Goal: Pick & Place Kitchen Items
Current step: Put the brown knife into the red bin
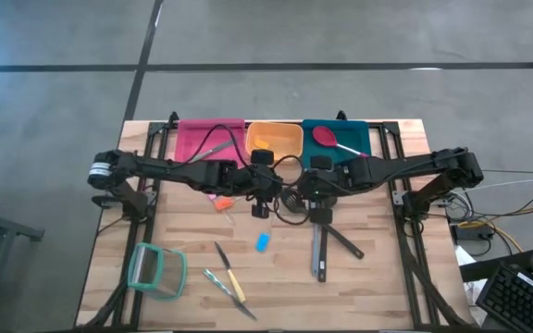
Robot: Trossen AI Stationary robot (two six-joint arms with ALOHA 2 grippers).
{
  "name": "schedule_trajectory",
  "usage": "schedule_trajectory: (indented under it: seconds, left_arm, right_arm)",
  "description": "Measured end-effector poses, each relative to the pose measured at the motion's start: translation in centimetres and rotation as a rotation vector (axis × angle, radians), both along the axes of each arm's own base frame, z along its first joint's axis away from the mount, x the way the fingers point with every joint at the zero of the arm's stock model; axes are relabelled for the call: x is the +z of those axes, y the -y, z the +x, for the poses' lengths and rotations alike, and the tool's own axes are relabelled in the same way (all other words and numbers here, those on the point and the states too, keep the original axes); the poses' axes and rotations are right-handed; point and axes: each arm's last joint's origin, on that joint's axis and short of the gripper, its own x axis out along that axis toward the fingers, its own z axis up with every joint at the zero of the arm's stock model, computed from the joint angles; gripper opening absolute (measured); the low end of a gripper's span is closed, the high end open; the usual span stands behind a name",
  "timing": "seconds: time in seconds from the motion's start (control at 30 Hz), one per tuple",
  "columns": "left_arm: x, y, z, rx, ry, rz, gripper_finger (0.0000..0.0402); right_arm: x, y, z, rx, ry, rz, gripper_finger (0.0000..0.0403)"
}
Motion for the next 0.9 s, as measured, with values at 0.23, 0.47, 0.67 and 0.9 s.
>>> schedule_trajectory:
  seconds: [0.23,0.47,0.67,0.9]
  left_arm:
    - [0.1,0.1,0.1,-0.02,0.01,-0.015,0.0133]
    - [1.0,0.2,0.2,-0.022,0.044,-0.02,0.0133]
    - [0.2,0.1,0.1,-0.018,-0.023,-0.023,0.0133]
    - [-0.9,0.2,0.7,-0.018,-0.056,-0.02,0.0133]
  right_arm:
    - [0.1,0.5,0.4,0.001,0.03,-0.009,0.0011]
    - [-1.1,0.7,1.2,0.017,-0.009,-0.017,0.0011]
    - [-1.1,0.7,1.5,0.036,0.002,-0.022,0.0011]
    - [-1.0,0.6,1.7,0.04,0.023,-0.019,0.0011]
